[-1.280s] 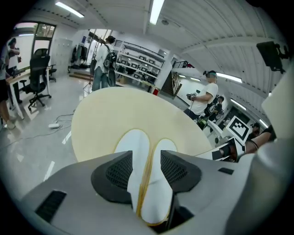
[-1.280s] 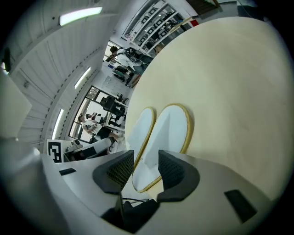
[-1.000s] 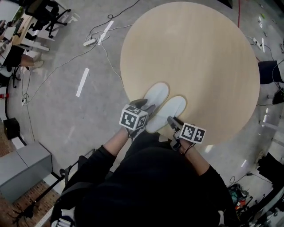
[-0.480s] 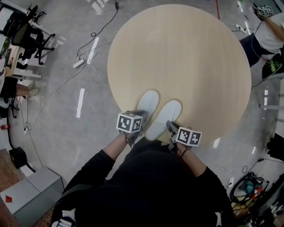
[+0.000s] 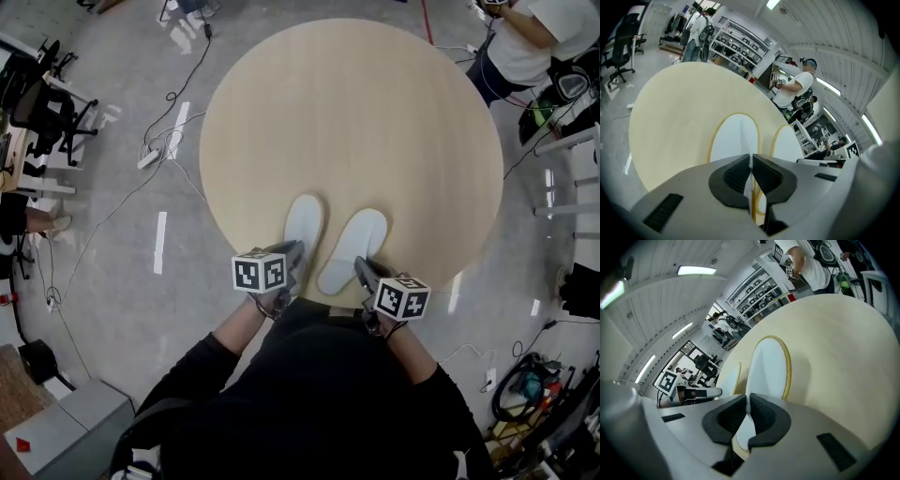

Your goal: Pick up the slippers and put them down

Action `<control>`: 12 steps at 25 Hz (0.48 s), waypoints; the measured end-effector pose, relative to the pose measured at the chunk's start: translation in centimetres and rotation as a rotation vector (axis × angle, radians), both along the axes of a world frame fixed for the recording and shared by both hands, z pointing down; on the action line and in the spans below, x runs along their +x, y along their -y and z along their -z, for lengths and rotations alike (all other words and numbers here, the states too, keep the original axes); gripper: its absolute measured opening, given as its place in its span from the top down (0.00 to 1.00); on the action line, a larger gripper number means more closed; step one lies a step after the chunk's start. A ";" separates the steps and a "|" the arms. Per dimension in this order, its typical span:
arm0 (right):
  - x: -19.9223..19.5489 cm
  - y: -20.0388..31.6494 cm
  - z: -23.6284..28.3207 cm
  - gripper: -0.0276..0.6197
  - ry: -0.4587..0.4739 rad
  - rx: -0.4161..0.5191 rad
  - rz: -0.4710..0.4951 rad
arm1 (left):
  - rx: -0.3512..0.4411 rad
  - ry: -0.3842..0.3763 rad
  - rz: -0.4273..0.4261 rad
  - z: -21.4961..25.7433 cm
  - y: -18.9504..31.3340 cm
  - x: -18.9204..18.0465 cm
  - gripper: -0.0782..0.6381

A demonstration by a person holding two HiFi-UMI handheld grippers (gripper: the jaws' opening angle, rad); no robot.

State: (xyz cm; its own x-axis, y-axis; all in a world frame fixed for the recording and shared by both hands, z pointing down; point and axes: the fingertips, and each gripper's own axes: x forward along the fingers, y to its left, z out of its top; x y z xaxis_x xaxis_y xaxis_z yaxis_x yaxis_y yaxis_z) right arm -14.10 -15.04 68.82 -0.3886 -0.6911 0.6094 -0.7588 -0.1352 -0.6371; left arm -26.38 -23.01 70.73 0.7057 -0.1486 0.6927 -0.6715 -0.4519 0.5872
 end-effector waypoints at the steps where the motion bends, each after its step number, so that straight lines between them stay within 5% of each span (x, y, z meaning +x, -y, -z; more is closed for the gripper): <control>1: 0.9 -0.4 0.6 0.91 -0.013 0.009 0.004 | -0.002 -0.009 0.007 0.5 -0.3 0.7 0.84; 12: 12.0 -5.7 3.9 0.91 -0.028 0.044 0.024 | 0.011 -0.053 0.105 4.6 -6.3 9.1 0.84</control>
